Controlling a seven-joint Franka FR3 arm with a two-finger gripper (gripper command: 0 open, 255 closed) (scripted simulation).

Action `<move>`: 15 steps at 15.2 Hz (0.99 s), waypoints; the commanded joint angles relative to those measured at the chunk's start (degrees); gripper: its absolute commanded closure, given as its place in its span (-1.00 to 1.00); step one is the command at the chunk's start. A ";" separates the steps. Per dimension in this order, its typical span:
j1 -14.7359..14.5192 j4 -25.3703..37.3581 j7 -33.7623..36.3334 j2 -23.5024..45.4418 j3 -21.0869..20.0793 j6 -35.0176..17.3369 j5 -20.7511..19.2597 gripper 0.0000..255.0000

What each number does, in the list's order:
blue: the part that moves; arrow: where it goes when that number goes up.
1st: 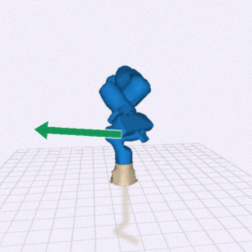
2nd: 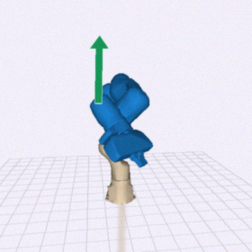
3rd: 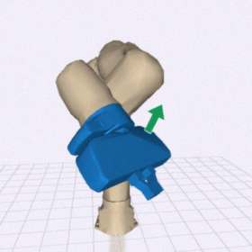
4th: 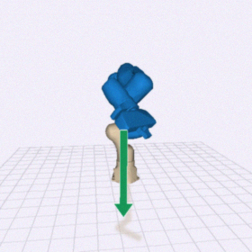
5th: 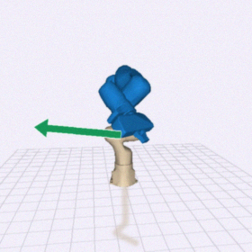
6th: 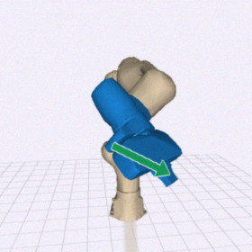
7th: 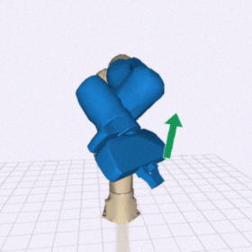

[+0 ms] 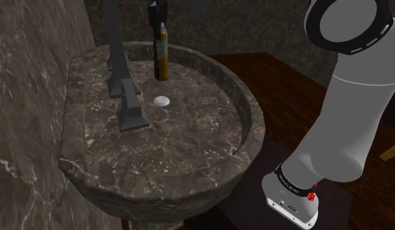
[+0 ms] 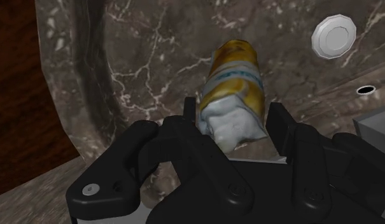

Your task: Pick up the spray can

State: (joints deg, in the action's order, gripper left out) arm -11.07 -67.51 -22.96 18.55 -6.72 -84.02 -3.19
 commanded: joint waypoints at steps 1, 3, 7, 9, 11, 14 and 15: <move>-0.13 2.40 0.03 0.59 -0.02 1.84 -0.08 1.00; -0.29 5.53 0.02 1.60 -0.03 3.97 -0.22 1.00; -0.73 13.02 -0.02 4.31 -0.03 8.75 -0.57 1.00; -1.05 17.75 -0.06 6.22 -0.01 11.57 -0.83 1.00; -1.51 23.83 -0.13 8.88 0.05 14.99 -1.17 1.00; -2.57 36.06 -0.40 14.84 0.34 21.24 -1.87 1.00; -2.57 35.97 -0.40 14.79 0.35 21.20 -1.85 1.00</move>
